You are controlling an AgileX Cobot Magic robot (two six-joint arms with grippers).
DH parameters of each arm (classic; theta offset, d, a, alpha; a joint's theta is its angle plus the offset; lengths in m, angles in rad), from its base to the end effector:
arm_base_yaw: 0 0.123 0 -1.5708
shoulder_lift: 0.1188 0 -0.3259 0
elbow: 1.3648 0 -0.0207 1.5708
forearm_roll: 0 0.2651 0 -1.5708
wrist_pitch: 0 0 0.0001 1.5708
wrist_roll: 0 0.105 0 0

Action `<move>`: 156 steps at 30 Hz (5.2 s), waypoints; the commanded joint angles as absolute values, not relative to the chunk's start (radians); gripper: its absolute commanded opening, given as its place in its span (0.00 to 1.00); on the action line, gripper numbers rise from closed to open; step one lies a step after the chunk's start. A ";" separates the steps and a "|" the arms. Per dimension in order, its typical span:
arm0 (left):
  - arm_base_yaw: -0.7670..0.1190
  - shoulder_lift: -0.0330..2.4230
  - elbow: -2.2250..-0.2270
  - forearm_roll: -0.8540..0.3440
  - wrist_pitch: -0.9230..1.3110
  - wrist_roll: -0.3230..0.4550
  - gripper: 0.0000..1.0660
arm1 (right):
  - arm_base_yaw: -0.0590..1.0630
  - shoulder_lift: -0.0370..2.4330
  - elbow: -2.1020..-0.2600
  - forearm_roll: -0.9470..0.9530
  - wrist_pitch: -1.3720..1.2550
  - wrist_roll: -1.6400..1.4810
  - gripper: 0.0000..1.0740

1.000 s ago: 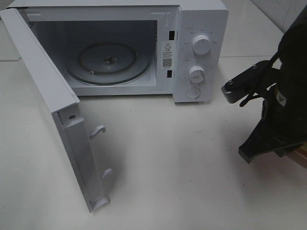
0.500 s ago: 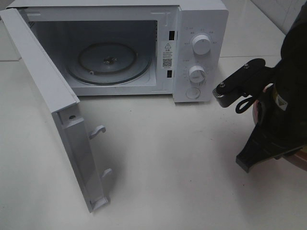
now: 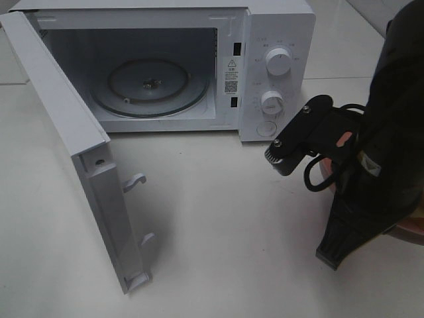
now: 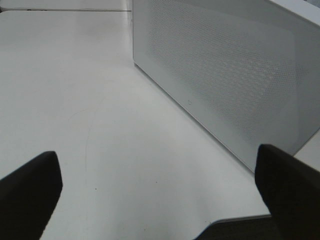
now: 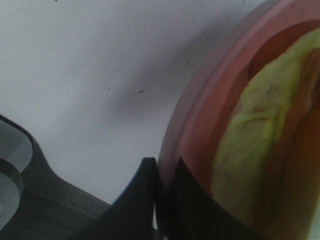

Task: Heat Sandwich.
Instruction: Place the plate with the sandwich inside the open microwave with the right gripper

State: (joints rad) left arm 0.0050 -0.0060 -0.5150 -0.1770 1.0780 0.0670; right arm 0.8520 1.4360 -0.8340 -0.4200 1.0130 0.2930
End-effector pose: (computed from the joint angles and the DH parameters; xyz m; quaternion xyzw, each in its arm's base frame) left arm -0.0253 -0.0164 0.2817 0.0314 0.8484 -0.0694 0.5239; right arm 0.1880 0.1597 0.2382 -0.3721 0.9105 -0.1392 0.1147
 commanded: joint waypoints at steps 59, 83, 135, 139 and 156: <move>0.000 -0.021 -0.514 -0.183 1.073 0.062 0.91 | 1.019 1.426 -0.831 -0.546 0.717 -0.350 0.01; 0.000 -0.021 -0.514 -0.183 1.073 0.062 0.91 | 1.015 1.426 -0.831 -0.539 0.666 -0.711 0.03; 0.000 -0.021 -0.514 -0.183 1.073 0.062 0.91 | 0.678 1.456 -0.845 -0.023 0.484 -1.657 0.00; 0.000 -0.021 -0.514 -0.183 1.073 0.062 0.91 | 0.678 1.458 -0.861 -0.008 0.449 -1.667 0.00; 0.000 -0.021 -0.514 -0.183 1.073 0.062 0.91 | 0.678 1.585 -0.972 0.060 0.436 -1.690 0.00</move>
